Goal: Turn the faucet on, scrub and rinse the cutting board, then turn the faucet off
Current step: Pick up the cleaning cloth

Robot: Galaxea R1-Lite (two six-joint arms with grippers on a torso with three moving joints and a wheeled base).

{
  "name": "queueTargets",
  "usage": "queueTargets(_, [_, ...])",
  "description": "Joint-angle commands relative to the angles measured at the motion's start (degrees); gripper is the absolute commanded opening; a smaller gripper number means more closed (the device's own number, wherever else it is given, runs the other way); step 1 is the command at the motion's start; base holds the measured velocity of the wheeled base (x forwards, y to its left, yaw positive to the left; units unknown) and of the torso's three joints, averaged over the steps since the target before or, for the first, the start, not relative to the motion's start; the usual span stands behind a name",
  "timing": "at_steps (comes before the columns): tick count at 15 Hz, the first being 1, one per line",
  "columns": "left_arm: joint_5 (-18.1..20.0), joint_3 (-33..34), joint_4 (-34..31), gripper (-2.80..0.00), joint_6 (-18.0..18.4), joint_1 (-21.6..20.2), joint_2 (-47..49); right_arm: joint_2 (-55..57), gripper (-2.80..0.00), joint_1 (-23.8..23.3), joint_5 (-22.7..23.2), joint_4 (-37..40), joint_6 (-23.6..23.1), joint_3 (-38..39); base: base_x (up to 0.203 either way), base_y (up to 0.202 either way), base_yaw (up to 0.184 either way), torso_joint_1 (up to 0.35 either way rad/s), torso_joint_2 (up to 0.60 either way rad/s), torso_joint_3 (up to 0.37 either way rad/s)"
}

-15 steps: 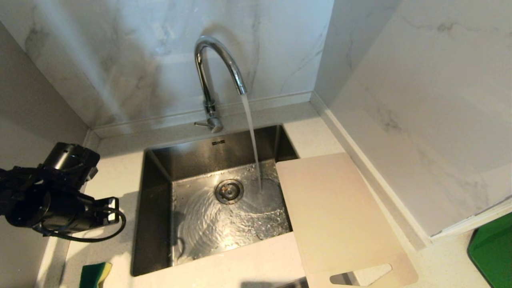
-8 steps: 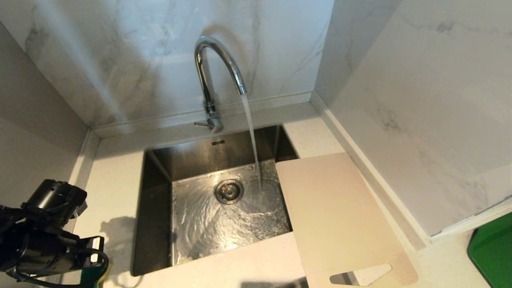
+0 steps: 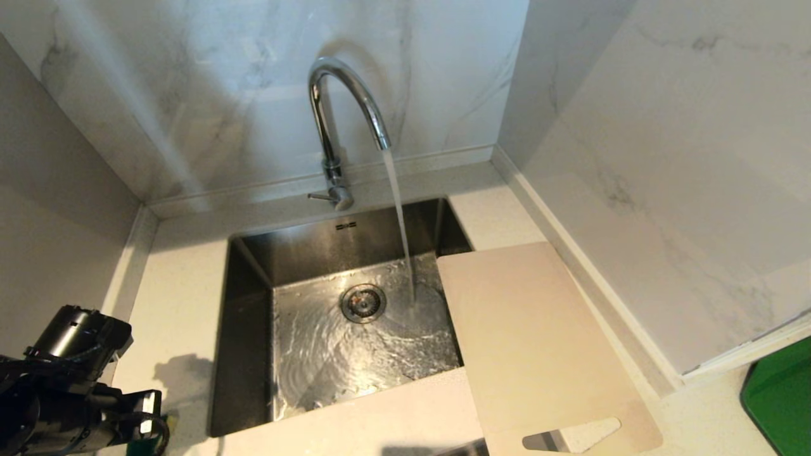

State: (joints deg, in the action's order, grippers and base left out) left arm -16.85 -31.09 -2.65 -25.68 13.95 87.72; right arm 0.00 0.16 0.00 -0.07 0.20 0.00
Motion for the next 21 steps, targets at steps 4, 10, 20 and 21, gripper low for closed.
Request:
queueTargets(4, [1.3,1.4,0.3,-2.8,-1.0,-1.3,1.8,0.0,-2.8,0.0,0.0,0.0,0.0,0.0,0.0,0.0,0.0,0.0,0.0,0.0])
queueTargets(10, [1.1,1.6,2.2,0.0,-3.7,-1.3,1.0,0.0,-2.8,0.0,0.0,0.0,0.0,0.0,0.0,0.0,0.0,0.0,0.0,0.0])
queueTargets(20, [3.9,4.5,7.7,0.0,-4.4,-4.4,4.3,0.0,-2.8,0.0,0.0,0.0,0.0,0.0,0.0,0.0,0.0,0.0,0.0,0.0])
queueTargets(21, [4.0,4.4,7.9,0.0,-4.5,-4.4,4.6,0.0,-2.8,0.0,0.0,0.0,0.0,0.0,0.0,0.0,0.0,0.0,0.0,0.0])
